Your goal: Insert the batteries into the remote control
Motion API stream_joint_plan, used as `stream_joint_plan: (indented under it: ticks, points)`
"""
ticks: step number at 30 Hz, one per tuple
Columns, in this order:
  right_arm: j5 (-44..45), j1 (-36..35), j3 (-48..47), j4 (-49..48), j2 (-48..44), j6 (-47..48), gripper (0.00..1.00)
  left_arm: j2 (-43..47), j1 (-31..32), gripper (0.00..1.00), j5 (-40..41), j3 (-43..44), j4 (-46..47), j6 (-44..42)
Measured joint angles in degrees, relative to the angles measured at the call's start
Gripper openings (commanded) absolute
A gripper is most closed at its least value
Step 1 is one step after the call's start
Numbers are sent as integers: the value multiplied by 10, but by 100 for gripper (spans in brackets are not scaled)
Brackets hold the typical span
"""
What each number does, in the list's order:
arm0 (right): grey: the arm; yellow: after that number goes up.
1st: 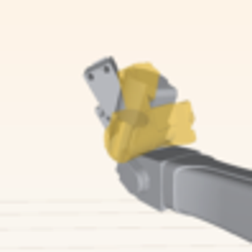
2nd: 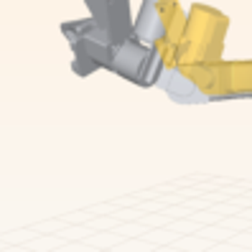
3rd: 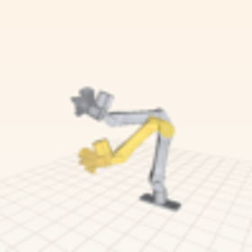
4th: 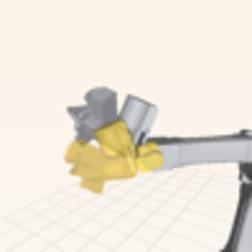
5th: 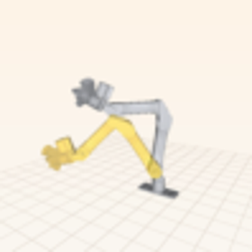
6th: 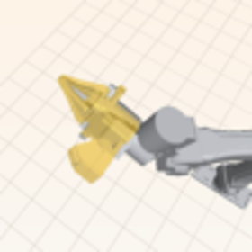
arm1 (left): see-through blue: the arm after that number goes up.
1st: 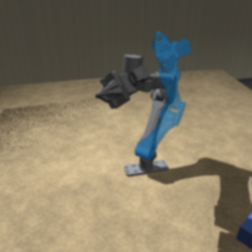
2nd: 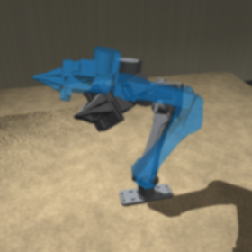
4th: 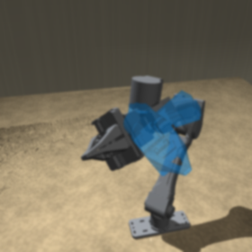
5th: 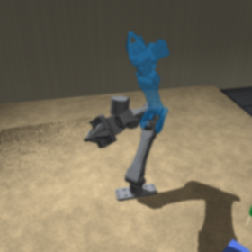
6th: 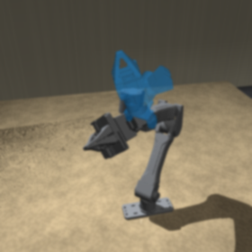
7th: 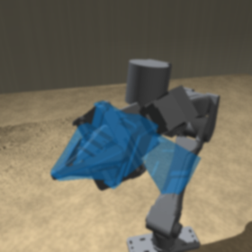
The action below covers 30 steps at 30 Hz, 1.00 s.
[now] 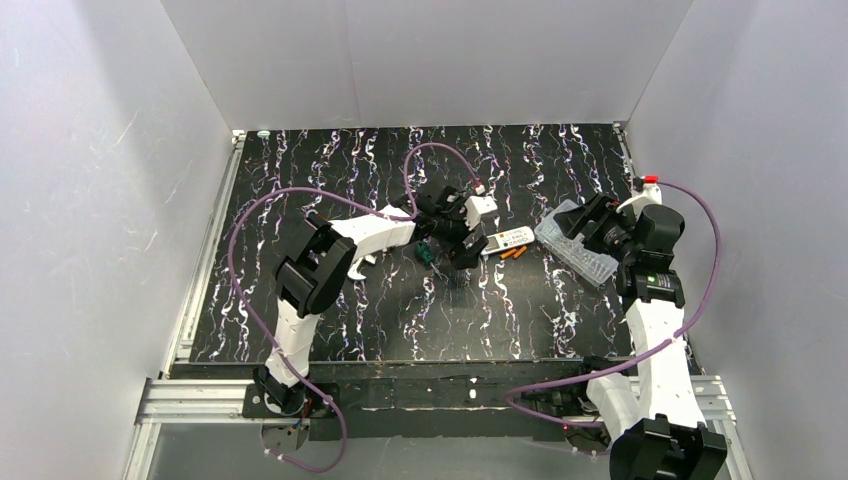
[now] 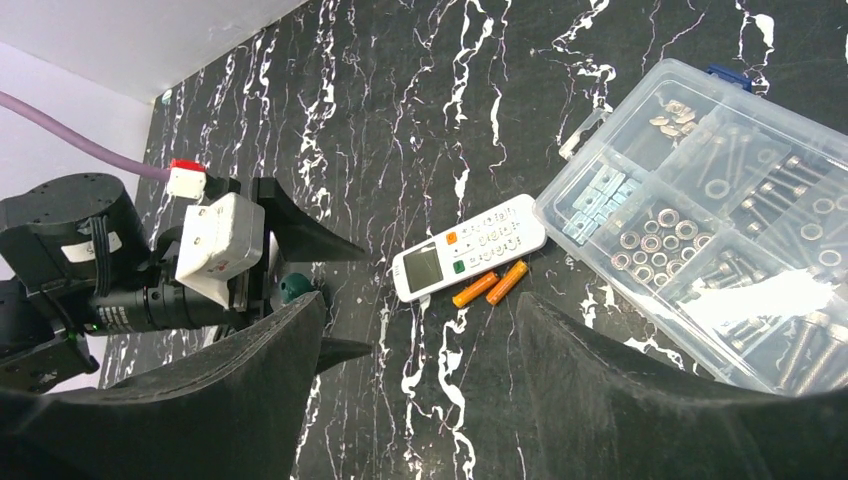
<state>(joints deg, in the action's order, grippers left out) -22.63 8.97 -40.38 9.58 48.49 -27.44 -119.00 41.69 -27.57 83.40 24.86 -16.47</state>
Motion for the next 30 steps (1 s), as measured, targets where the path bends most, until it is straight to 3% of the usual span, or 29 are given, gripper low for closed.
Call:
stream_joint_plan:
  ticks: [13, 30]
  points:
    - [-9, 0, 0, 10, -1, 6, 74, -42, 5, 99, 38, 8, 44, -107]
    - [-18, 0, 0, 10, -1, 2, 73, -110, 46, 99, 91, 110, 63, -104]
